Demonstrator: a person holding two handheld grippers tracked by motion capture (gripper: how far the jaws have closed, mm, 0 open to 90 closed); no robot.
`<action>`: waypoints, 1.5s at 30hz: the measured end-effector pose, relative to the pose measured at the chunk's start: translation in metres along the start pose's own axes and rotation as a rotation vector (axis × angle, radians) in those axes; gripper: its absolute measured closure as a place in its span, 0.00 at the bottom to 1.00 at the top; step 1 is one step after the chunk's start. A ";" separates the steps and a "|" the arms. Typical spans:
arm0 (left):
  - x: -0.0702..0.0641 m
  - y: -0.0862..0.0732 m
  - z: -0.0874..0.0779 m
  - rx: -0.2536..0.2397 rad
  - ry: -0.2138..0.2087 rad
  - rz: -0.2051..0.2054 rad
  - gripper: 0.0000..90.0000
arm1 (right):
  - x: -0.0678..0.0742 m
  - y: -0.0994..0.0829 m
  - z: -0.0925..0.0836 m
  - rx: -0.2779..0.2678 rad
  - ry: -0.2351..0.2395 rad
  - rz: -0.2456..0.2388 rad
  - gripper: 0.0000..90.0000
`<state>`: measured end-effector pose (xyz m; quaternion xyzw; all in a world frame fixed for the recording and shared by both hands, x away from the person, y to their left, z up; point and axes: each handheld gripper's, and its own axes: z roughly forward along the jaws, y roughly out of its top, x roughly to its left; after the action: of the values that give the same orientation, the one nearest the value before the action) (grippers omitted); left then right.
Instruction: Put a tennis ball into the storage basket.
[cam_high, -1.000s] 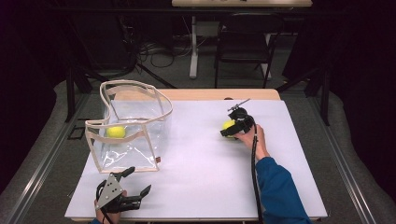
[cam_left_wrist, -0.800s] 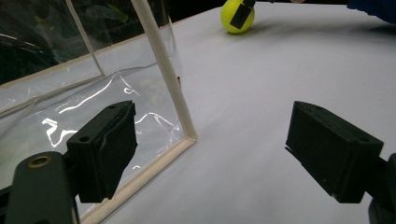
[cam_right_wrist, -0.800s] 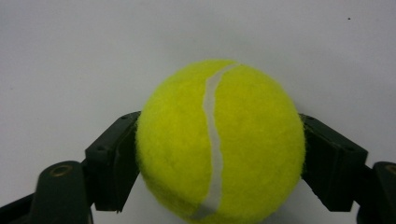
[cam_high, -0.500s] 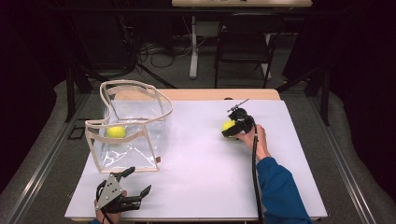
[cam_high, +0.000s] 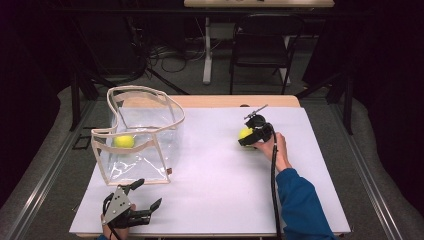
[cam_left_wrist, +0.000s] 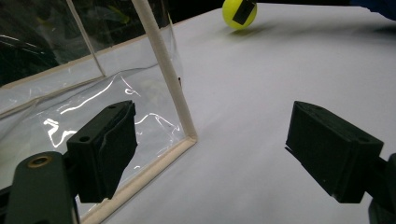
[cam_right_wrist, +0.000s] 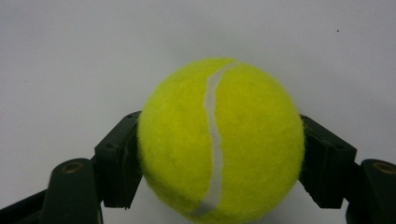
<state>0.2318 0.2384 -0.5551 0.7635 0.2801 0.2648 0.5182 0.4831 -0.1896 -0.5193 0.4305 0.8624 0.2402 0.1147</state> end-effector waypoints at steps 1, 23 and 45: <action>0.000 0.000 0.000 0.001 -0.001 0.001 0.18 | 0.000 -0.001 0.001 -0.032 0.006 0.001 0.29; -0.001 0.001 0.000 -0.001 0.001 0.005 0.18 | 0.012 0.006 -0.024 -0.027 0.004 -0.050 0.29; 0.000 0.000 0.000 0.000 0.004 0.005 0.18 | 0.023 0.013 -0.043 -0.016 0.004 -0.101 0.29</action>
<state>0.2318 0.2382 -0.5548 0.7637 0.2793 0.2676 0.5168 0.4605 -0.1778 -0.4749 0.3851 0.8812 0.2420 0.1284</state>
